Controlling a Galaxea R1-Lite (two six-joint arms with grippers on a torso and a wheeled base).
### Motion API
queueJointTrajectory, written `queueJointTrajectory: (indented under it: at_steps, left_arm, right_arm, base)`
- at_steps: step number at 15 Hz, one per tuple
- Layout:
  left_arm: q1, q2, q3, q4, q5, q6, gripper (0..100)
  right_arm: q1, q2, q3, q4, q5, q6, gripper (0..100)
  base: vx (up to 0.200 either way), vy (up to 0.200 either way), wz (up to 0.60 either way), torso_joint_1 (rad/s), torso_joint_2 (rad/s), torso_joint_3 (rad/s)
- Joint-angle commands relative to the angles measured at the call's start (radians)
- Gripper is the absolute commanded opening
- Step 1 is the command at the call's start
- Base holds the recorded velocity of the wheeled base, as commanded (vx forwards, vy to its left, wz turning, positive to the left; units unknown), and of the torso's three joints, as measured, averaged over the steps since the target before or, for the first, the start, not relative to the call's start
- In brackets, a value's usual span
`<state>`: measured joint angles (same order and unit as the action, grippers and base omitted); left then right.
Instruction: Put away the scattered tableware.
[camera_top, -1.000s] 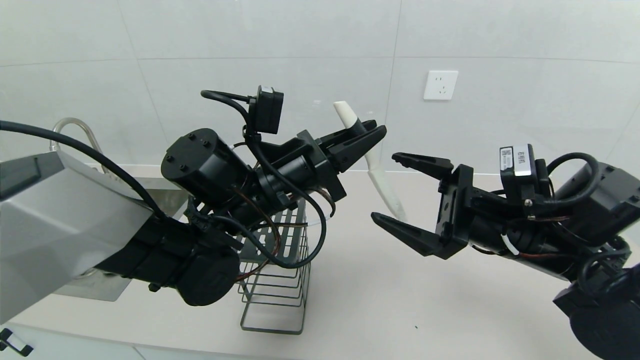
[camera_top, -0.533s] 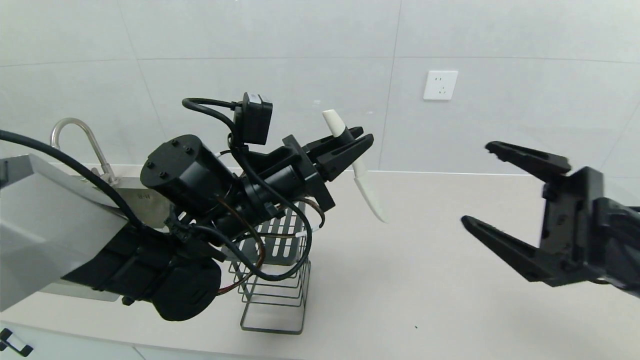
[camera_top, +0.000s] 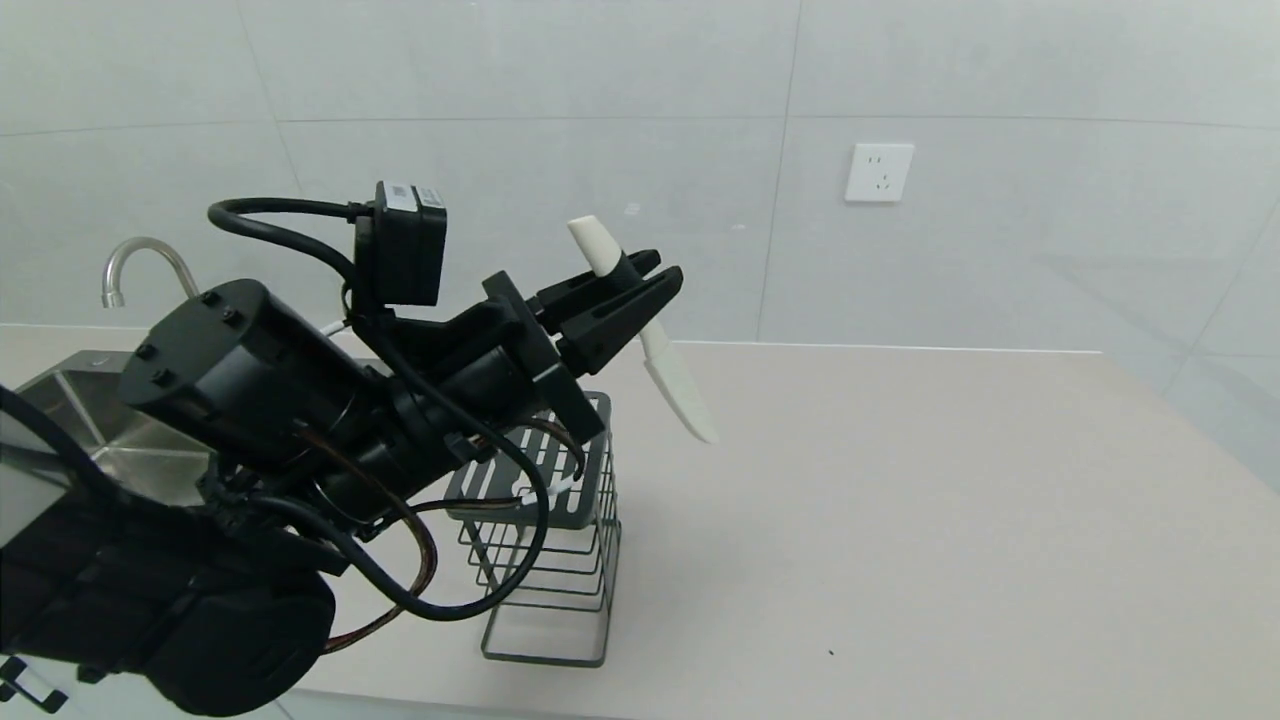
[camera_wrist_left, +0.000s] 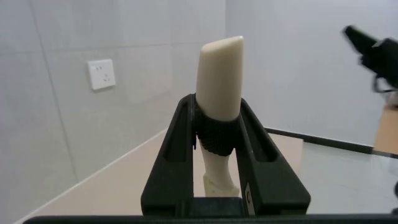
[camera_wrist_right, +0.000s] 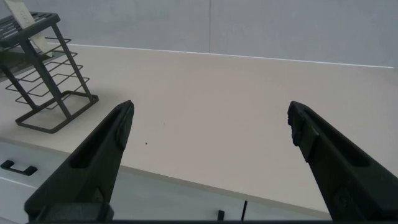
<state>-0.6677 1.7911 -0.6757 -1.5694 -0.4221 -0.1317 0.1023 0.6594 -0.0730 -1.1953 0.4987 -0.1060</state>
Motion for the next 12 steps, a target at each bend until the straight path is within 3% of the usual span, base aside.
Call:
queueJointTrajectory:
  at_steps: [1,6,10,11,12]
  left_arm:
    - [0.003,-0.021,0.004,-0.001,0.036,0.001,0]
    - [0.002,-0.075,0.045,-0.001,0.036,0.001,0]
    - [0.002,-0.142,0.134,-0.001,0.036,0.003,0]
    - [0.003,-0.16,0.151,-0.001,0.034,0.003,0]
    - [0.005,-0.185,0.18,-0.001,0.034,0.003,0]
  right_arm:
    - [-0.081,-0.353,0.068,0.161,-0.016,0.005,100]
    - [-0.101,-0.659,0.073,0.64,-0.023,-0.009,100]
    - [-0.101,-0.659,0.073,0.704,-0.072,-0.001,100]
    - [-0.101,-0.659,0.073,0.876,-0.207,0.02,100]
    - [-0.101,-0.659,0.073,0.967,-0.259,0.043,100]
  base:
    - [0.0,0.0,0.0,0.0,0.0,0.0]
    - [0.0,0.0,0.0,0.0,0.0,0.0]
    - [0.0,0.0,0.0,0.0,0.0,0.0]
    - [0.0,0.0,0.0,0.0,0.0,0.0]
    - [0.0,0.0,0.0,0.0,0.0,0.0]
